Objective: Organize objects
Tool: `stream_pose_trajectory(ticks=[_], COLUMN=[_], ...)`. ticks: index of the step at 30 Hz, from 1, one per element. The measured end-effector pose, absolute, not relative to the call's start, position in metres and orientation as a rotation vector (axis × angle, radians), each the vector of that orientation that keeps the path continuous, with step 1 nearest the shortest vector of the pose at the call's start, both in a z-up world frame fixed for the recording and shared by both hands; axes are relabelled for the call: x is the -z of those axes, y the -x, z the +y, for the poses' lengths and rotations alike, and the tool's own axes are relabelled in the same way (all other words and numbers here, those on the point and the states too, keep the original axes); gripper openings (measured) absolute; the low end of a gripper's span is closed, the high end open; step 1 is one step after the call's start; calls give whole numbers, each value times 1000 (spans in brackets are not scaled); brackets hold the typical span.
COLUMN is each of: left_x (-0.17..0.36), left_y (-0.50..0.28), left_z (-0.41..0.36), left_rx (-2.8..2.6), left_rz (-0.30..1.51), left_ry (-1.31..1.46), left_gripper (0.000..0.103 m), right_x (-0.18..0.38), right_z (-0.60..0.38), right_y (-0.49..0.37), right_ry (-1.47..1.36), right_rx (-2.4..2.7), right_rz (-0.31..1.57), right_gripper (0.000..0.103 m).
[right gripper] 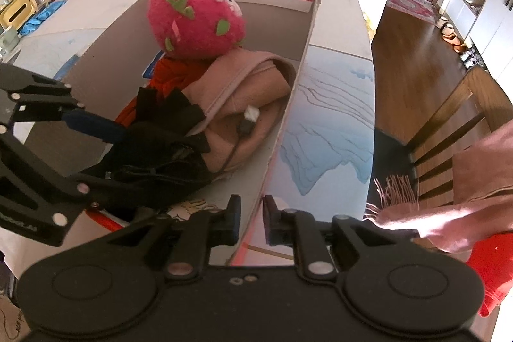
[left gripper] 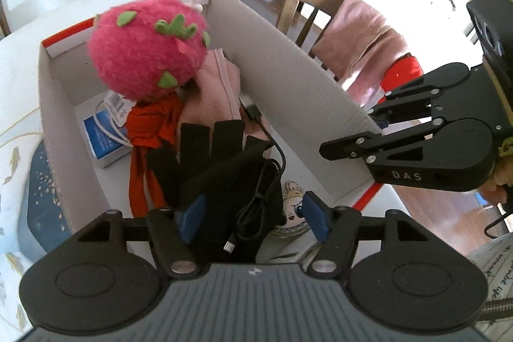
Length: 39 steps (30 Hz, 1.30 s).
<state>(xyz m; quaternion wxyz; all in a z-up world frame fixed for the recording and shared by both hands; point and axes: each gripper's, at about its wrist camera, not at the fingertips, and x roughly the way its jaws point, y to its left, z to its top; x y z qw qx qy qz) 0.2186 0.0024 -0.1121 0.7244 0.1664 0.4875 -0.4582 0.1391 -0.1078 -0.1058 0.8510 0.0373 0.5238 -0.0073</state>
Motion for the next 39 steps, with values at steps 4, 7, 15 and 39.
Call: stream_pose_trajectory(ticks=[4,7,15,39], left_x=[103,94,62,16], left_y=[-215,-212,-202,-163], left_z=[18,25,49,130], left_rx=[998,990,976,921], left_rz=[1046,1009,891,666], left_ry=[-341,-316,-266,-150], left_gripper=[66,66,66,86], right_x=[99,92,68,9], right_z=[-106,-106,-101,-31], right_y=[-134,-130,-114,-49], right_ry=[-82,-90,-119,-171], right_rx=[22,36,84,106], right_rz=[1084,1064,980,666], right_gripper=[16,16,18,64])
